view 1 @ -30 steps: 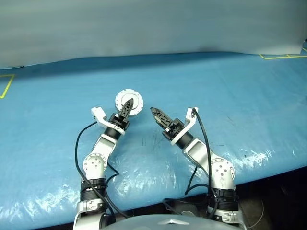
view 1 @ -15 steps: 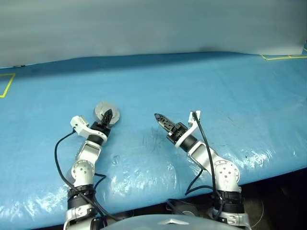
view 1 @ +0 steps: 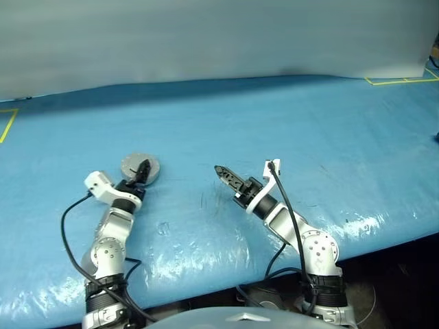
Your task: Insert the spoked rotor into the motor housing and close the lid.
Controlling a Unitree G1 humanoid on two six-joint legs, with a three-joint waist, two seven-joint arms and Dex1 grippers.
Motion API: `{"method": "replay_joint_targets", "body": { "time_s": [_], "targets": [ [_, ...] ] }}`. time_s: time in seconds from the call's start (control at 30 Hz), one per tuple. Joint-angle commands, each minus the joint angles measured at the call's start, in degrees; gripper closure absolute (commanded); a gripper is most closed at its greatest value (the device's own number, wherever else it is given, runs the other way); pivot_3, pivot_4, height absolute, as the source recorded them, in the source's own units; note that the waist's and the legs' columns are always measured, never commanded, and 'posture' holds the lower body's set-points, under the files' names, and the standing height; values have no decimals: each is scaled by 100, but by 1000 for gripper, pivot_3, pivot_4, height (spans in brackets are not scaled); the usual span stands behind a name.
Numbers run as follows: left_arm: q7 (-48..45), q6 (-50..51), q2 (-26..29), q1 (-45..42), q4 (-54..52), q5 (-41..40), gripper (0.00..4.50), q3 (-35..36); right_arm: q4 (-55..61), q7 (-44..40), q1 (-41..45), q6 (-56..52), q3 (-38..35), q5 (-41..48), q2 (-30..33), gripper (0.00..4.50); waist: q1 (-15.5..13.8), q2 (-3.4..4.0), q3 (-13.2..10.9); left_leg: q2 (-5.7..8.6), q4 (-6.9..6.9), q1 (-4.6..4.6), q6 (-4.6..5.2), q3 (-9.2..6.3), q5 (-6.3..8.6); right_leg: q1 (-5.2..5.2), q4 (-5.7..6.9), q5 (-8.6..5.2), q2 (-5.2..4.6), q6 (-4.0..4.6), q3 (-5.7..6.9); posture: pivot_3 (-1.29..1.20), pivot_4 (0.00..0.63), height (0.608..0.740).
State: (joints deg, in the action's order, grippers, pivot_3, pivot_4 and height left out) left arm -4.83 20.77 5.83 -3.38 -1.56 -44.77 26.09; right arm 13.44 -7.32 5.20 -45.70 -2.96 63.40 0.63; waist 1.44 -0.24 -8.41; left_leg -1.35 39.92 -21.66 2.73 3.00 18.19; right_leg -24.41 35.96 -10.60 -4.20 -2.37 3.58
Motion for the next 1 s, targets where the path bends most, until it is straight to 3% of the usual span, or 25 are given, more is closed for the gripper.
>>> {"method": "replay_joint_targets", "body": {
  "time_s": [0.03,0.2,0.33,0.5,0.7,0.83,1.0],
  "targets": [
    [181,-245,276,187,182,112,252,571,59,-130,-14,-18,41,-27,-20,1657,-1,0,0,-4,0,0,-1,1,0,-1,0,1,5,4,0,0,150,740],
    [27,-257,514,535,-110,103,252,798,180,-188,-64,20,77,-212,46,1657,-35,-1,1,-20,-1,-1,-4,2,-2,-1,-1,1,-1,6,1,0,150,740],
    [-423,-401,548,954,-968,191,252,469,665,-249,-176,382,137,-697,200,1657,-60,-4,1,-16,-1,-6,1,8,1,-2,-7,-2,-18,10,-4,0,150,740],
    [-404,-917,313,1397,-2134,1374,252,-668,1280,226,-441,1649,985,-3349,915,1657,-97,-10,5,-6,0,-13,-7,8,-2,-6,-11,-11,-25,23,-5,0,150,740],
    [127,-1536,-277,1977,-2527,3045,252,-2113,1113,1428,-1206,2302,1302,-5429,1008,1657,-85,-16,10,12,-6,-8,-29,24,-14,-11,-9,-14,-17,27,-22,0,150,740],
    [357,-1845,-458,2499,-2268,3745,252,-2596,1130,1566,-1769,2704,1320,-6001,964,1657,-83,-15,7,-18,-11,-8,-6,26,0,-17,-8,-36,-14,4,-24,0,150,740],
    [468,-1871,-630,2768,-2143,3830,252,-2619,1311,1629,-2174,2862,1204,-6385,831,1657,-85,-19,5,-25,-8,-8,-1,24,2,-25,-3,-39,-17,-1,-21,0,150,740]
  ]
}}
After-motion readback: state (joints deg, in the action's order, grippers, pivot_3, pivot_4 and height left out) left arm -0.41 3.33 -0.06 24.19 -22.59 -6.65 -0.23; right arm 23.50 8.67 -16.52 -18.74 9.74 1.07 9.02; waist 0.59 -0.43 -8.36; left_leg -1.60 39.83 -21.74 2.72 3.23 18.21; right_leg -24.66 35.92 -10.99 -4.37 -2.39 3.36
